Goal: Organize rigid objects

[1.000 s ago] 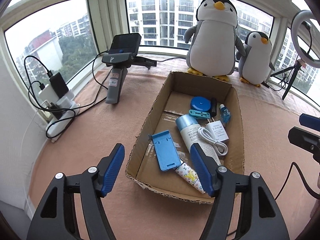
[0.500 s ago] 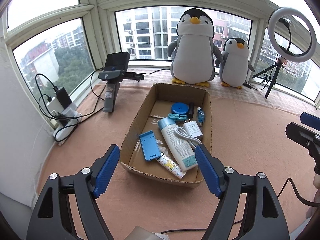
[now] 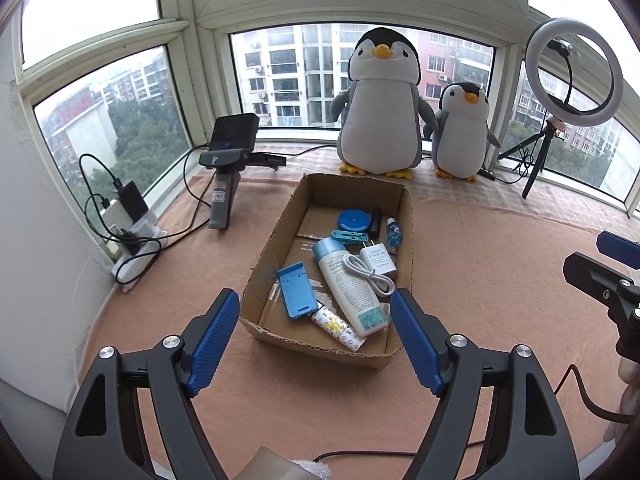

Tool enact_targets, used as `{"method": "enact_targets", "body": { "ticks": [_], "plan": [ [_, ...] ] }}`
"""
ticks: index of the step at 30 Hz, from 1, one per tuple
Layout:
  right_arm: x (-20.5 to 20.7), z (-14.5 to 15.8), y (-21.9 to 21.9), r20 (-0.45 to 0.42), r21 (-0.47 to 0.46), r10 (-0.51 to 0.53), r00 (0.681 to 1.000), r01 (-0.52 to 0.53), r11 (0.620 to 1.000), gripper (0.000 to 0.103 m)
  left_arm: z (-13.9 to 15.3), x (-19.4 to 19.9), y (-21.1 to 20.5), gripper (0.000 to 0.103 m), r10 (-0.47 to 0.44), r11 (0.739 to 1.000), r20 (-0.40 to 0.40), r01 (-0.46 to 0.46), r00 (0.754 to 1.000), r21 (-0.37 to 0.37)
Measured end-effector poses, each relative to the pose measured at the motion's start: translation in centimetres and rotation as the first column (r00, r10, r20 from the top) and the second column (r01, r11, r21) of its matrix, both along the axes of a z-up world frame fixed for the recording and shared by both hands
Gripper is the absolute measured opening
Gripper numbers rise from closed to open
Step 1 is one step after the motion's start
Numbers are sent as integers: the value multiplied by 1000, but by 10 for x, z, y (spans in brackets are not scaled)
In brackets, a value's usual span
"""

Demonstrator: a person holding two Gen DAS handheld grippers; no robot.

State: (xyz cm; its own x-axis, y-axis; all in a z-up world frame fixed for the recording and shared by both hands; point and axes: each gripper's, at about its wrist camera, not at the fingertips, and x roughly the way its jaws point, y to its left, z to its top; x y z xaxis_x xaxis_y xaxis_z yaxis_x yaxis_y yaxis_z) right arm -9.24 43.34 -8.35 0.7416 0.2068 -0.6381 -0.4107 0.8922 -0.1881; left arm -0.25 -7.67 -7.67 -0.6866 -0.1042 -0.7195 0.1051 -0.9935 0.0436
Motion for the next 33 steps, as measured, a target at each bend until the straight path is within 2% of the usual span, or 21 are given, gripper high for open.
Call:
{"method": "enact_targets", "body": {
  "ticks": [33],
  "plan": [
    [4, -4, -4, -10, -17, -7, 1000, 7, 1000, 81, 0, 0, 1, 78, -2, 1000, 9, 2, 1000, 6]
  ]
}}
